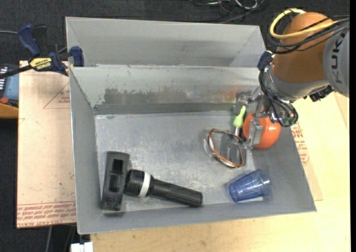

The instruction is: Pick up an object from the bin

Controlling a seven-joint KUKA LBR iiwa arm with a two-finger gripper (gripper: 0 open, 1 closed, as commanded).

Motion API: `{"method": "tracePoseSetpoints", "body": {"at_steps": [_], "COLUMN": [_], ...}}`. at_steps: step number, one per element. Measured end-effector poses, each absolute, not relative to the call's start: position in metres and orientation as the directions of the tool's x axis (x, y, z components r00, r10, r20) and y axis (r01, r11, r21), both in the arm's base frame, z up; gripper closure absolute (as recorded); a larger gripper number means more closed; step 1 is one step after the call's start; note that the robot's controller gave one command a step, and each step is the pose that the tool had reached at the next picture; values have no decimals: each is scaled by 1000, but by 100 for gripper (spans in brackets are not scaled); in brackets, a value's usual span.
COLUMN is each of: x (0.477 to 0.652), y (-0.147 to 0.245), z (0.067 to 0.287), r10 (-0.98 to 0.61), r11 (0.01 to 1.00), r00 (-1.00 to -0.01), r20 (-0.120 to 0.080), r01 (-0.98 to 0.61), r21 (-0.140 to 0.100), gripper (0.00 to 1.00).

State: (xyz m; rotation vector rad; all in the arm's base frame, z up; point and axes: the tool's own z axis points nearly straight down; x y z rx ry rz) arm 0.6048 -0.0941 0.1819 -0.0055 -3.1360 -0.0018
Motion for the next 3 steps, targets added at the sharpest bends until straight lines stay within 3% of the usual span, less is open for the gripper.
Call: {"method": "tracePoseSetpoints", "body": {"at_steps": [1, 2, 3], "x": [606, 647, 659], "y": [-94, -95, -76], "z": [187, 97, 153], "r10": [1, -312, -447], "r11": [1000, 950, 894], "r00": [-1000, -950, -894], "r20": [-2, -6, -11], "r01": [1, -312, -447], "r21": [0, -1, -5], "gripper": [0, 0, 0]}}
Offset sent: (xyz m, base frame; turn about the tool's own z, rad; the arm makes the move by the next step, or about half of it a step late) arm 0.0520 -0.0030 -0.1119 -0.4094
